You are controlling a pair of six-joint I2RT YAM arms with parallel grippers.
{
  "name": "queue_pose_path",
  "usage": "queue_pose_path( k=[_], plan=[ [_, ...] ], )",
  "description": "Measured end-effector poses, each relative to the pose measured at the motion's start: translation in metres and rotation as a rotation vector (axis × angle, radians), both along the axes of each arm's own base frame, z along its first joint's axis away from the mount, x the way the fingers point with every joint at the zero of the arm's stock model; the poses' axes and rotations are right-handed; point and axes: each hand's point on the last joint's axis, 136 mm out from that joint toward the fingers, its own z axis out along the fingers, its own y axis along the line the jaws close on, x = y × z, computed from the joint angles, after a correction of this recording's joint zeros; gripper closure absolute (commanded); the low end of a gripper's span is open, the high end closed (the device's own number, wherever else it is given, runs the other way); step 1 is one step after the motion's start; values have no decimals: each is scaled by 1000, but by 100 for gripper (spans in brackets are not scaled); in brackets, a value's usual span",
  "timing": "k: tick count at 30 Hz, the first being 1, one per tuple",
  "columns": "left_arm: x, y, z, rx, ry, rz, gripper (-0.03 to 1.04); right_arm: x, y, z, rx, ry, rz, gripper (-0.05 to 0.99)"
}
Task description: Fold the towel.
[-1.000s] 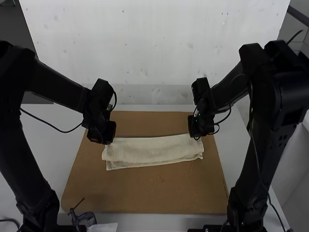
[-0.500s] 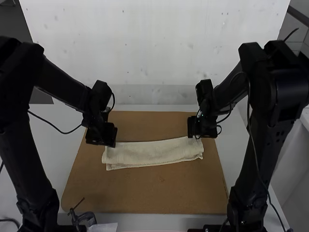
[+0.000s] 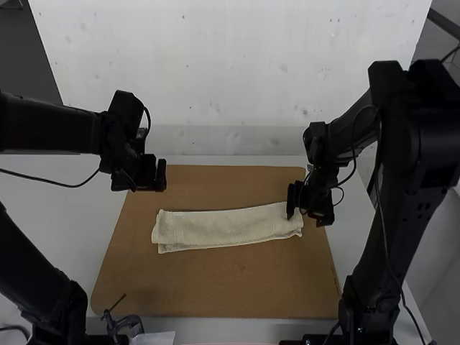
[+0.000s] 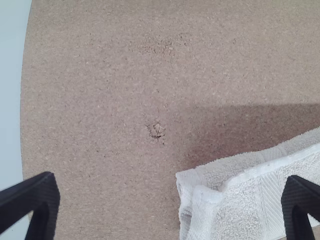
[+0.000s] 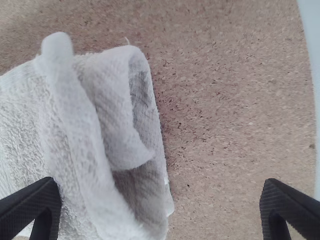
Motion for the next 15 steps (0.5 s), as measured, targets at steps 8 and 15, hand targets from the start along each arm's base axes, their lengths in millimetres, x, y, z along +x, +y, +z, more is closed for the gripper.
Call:
queue_pose_path(
  k=[8, 15],
  plan=[
    [-14, 2, -7, -2, 20, -4, 0, 14, 6, -22, 11, -24, 3, 69],
    [-18, 7, -11, 2, 26, -2, 0, 18, 18, -23, -5, -47, 41, 92]
  ],
)
